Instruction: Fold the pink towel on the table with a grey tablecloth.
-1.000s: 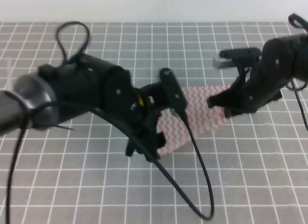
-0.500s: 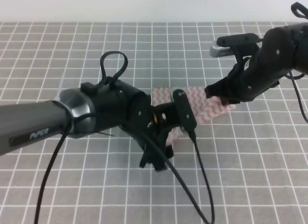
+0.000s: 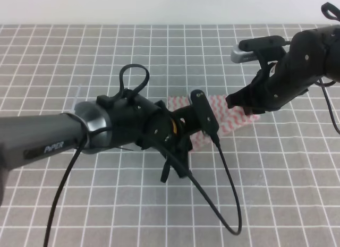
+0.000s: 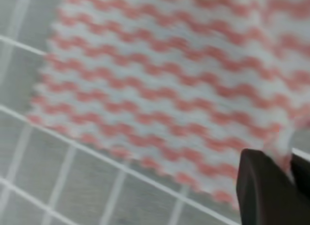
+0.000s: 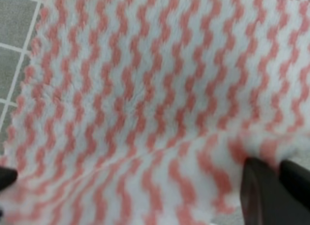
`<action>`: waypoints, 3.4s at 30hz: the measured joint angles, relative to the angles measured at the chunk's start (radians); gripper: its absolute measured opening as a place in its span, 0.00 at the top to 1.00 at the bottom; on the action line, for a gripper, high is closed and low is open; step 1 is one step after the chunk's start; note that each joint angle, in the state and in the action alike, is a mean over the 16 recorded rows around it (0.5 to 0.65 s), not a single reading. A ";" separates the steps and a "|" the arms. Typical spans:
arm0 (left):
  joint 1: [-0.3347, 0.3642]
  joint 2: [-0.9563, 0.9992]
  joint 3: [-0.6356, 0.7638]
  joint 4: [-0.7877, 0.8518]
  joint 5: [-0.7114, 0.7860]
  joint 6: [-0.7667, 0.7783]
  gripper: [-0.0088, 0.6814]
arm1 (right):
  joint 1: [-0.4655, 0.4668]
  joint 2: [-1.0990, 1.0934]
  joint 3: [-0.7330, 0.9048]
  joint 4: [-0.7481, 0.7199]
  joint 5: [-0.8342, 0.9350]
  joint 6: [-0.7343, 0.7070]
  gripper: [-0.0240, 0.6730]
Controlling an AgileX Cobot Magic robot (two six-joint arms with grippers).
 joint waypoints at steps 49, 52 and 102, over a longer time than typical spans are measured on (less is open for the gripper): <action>0.103 0.238 -0.360 0.322 0.008 -0.307 0.99 | -0.039 0.131 -0.075 -0.052 -0.176 0.000 0.99; 0.106 0.245 -0.361 0.320 0.002 -0.308 0.99 | -0.039 0.134 -0.075 -0.052 -0.180 0.000 0.99; 0.175 0.283 -0.363 0.470 -0.143 -0.498 0.52 | -0.072 0.188 -0.078 -0.080 -0.280 0.048 0.54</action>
